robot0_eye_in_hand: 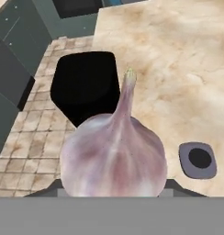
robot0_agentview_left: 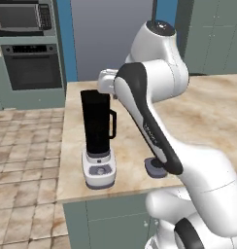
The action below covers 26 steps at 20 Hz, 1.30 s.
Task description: Grab the garlic and onion from the fridge, place them in the blender, close the lid, and turn on the blender to create a marinade.
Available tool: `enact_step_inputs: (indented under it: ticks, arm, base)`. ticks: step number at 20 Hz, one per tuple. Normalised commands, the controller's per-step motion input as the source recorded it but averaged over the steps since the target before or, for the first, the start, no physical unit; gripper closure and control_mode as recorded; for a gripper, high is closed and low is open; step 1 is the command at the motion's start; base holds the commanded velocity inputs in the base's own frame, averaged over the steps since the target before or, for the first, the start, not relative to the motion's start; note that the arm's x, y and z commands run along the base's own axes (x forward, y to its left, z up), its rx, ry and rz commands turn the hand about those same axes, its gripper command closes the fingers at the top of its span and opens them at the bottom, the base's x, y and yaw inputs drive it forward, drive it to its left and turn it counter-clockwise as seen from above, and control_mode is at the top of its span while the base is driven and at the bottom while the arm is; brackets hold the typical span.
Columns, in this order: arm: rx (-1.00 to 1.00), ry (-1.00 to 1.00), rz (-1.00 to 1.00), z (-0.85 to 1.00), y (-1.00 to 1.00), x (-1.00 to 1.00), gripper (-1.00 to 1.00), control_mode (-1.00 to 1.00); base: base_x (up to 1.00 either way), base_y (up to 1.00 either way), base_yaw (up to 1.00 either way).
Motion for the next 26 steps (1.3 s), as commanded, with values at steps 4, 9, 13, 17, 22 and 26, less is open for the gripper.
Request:
enact_step_inputs:
  ticks: [4, 9, 13, 17, 22, 26]
  arm:
    - [0.00, 0.11, 0.07, -0.25, 0.43, 0.80, 1.00, -1.00]
    - [0.00, 0.03, 0.01, -0.23, 0.15, 0.51, 1.00, -1.00]
    - [0.00, 0.04, 0.00, -0.36, 0.05, 0.42, 1.00, -1.00]
    - [0.00, 0.07, 0.00, -0.51, 0.13, 0.27, 1.00, -1.00]
    - [0.00, 0.06, 0.00, -0.34, 0.15, 0.26, 1.00, -1.00]
    - [0.00, 0.01, 0.00, -0.08, 0.14, 0.64, 1.00, -1.00]
  base:
    - [0.00, 0.00, 0.00]
    - [0.00, 0.00, 0.00]
    - [0.00, 0.00, 0.00]
    - [0.00, 0.00, 0.00]
    - [0.00, 0.00, 0.00]
    - [0.00, 0.00, 0.00]
